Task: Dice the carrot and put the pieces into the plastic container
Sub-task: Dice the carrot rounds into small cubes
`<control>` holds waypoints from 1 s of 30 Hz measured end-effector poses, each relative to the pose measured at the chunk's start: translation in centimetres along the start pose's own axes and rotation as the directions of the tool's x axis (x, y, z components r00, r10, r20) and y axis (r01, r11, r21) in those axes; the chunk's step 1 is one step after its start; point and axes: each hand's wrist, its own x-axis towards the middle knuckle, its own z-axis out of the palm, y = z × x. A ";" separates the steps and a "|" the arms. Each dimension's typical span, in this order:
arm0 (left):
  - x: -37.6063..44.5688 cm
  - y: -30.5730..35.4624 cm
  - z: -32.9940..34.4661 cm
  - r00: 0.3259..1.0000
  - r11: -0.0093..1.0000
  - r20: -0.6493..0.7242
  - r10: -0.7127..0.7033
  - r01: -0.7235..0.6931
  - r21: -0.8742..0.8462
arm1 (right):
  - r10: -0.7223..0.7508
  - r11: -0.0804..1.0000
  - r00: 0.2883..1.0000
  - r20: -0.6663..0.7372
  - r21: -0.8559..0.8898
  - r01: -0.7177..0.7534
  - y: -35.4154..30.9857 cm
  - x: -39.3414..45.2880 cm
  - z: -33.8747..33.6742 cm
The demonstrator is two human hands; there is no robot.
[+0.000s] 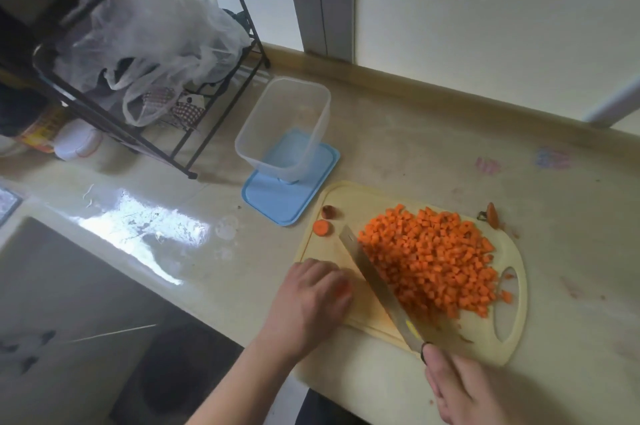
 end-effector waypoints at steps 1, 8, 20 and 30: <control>-0.7 0.1 0.3 1.000 1.000 0.001 0.002 -0.002 -0.011 | -0.043 0.998 0.999 -0.013 -0.050 0.042 -0.3 0.1 0.2; -1.9 0.7 0.9 0.999 0.997 -0.004 0.039 -0.039 -0.074 | -0.124 0.977 0.991 0.051 -0.166 0.131 -1.5 0.6 1.1; -2.6 0.4 1.2 0.998 0.994 -0.040 0.046 -0.050 -0.094 | -0.160 0.948 0.970 0.182 -0.246 0.202 0.0 0.0 1.4; -2.4 0.7 0.7 0.998 0.997 -0.053 0.032 -0.036 -0.073 | -0.076 0.976 0.963 0.257 -0.179 0.125 -2.0 1.3 0.2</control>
